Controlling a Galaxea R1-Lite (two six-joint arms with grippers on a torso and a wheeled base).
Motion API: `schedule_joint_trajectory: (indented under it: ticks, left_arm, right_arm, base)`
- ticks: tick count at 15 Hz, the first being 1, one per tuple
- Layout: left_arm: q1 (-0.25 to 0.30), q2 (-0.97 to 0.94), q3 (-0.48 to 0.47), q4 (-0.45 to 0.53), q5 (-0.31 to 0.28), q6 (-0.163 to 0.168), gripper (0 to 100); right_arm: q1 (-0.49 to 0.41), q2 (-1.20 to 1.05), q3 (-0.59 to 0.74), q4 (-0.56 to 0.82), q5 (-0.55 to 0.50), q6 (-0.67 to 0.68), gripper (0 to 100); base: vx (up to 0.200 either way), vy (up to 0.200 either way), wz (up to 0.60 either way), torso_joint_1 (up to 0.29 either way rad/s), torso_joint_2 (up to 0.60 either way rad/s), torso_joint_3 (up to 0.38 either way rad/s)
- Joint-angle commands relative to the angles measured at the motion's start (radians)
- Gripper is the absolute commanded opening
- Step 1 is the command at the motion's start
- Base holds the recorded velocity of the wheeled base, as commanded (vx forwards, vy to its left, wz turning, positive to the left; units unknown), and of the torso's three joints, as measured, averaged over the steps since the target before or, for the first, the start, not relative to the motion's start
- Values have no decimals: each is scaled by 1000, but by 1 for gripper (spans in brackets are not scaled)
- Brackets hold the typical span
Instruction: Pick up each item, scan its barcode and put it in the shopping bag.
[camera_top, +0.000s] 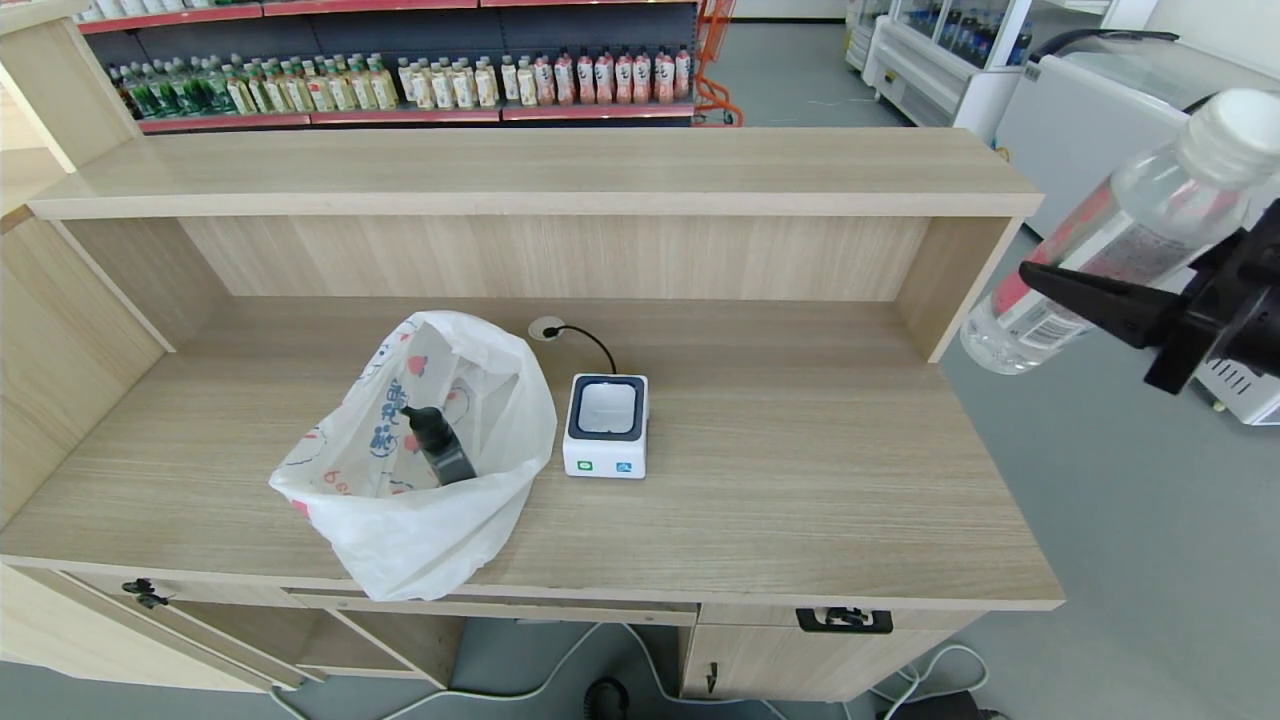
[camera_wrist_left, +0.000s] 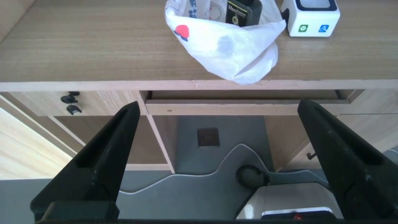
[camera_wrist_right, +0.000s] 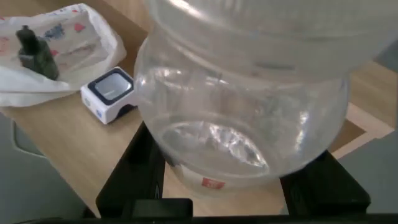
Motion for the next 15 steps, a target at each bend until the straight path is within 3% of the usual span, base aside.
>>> schedule_joint_trajectory:
  ticks: [1,6,11,15]
  left_arm:
    - [0,2,0,0,0,0,100]
    - [0,2,0,0,0,0,100]
    - [0,2,0,0,0,0,100]
    - [0,2,0,0,0,0,100]
  right_arm:
    - [-50,147,97,-145,-8,-49,0]
    - [-44,214,119,-244,-42,-207,0]
    - [-33,256,111,-363,-42,-264,0]
    - [-27,240,119,-372,-48,-270,0]
  base:
    - [0,0,0,0,0,0]
    - [0,0,0,0,0,0]
    - [0,0,0,0,0,0]
    - [0,0,0,0,0,0]
